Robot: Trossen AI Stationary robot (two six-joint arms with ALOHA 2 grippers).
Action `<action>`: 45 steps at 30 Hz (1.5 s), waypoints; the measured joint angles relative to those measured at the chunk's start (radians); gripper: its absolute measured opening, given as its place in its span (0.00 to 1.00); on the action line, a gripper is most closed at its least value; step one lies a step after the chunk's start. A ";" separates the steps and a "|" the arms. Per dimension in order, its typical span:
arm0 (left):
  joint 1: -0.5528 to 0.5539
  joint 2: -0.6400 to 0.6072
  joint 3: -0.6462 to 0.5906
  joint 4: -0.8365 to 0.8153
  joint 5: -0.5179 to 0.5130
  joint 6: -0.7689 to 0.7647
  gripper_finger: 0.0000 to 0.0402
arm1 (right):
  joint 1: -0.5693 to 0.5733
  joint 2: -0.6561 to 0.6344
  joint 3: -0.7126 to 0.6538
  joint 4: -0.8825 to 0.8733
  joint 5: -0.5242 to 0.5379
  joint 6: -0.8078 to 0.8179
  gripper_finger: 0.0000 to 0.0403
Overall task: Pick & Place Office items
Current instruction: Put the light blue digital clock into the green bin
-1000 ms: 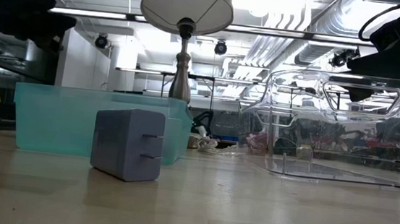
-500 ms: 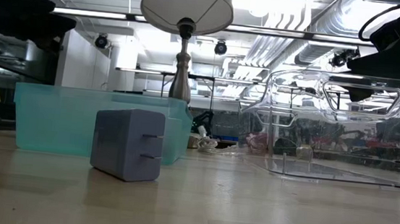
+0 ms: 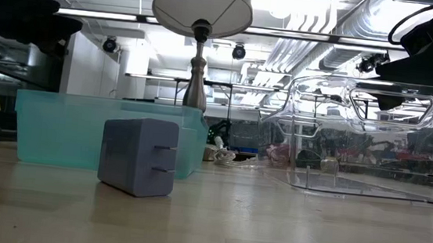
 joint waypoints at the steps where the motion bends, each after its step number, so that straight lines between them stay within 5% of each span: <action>1: 0.000 0.000 0.000 0.001 0.000 0.000 0.46 | 0.000 0.000 0.000 0.000 0.000 0.000 0.58; 45: 0.000 0.000 0.000 0.001 0.000 0.003 0.46 | 0.000 0.000 0.000 0.079 0.027 0.000 0.58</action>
